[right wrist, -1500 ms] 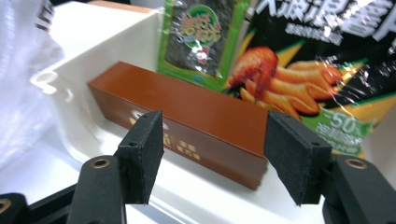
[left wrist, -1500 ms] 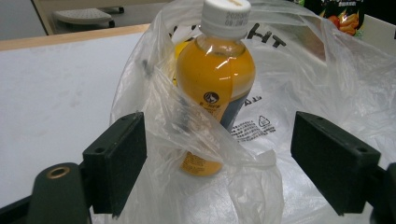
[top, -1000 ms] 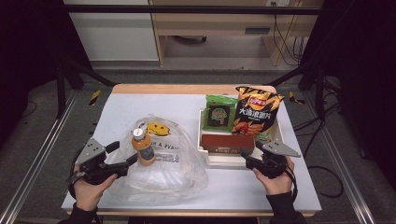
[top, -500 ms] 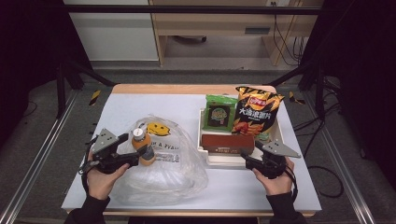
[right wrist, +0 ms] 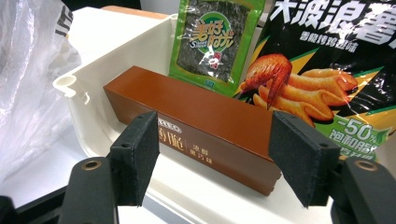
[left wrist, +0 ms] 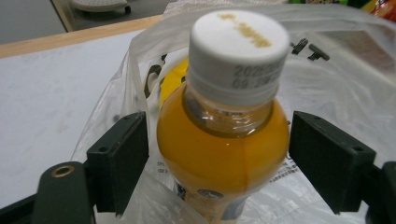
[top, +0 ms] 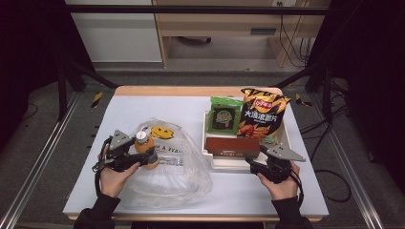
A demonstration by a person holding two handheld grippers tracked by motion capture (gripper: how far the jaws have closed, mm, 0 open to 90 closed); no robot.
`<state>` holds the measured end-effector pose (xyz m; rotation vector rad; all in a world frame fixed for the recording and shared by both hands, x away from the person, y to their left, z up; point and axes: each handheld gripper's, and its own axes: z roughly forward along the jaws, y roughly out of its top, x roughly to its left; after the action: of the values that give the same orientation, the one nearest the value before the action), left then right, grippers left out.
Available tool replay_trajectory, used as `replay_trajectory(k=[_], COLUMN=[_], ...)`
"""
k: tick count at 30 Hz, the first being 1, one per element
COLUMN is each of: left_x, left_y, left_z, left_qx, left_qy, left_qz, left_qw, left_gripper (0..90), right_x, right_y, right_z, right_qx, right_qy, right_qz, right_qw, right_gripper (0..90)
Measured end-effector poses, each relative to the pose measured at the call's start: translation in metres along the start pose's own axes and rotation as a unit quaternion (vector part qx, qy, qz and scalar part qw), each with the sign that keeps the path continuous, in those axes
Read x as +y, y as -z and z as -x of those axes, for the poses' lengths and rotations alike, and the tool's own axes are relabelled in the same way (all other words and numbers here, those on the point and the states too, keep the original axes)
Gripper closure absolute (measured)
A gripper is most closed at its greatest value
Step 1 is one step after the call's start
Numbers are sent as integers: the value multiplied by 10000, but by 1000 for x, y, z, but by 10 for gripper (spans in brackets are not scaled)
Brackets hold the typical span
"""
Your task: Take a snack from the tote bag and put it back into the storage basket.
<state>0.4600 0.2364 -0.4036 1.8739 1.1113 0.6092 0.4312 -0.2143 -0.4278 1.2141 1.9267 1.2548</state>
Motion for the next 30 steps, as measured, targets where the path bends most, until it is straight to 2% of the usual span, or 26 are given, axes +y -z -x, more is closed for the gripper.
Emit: replay_trajectory(k=[4, 8, 17, 21, 25, 30], left_x=[0, 0, -1, -1, 4, 11], left_y=[-4, -5, -4, -2, 9, 25], left_z=[-1, 0, 1, 3, 6, 20], left_qx=[-2, -40, -15, -30, -215, -537], left_qy=[8, 61, -11, -19, -42, -336], left_qz=[-60, -84, -91, -14, 164, 297], left_qw=[10000, 9999, 10000, 10000, 9996, 9975], left_gripper=[223, 287, 296, 298, 298, 298], right_x=[0, 0, 0, 0, 0, 0], right_y=[-1, -1, -1, -1, 0, 1], right_z=[-1, -1, -1, -1, 0, 0], right_qx=[7, 8, 24, 27, 28, 23], right_qy=[21, 39, 32, 7, 16, 17], right_qz=[-11, -25, -30, -2, 15, 17], right_qw=[10000, 10000, 10000, 10000, 10000, 10000], right_gripper=[341, 341, 342, 343, 343, 344])
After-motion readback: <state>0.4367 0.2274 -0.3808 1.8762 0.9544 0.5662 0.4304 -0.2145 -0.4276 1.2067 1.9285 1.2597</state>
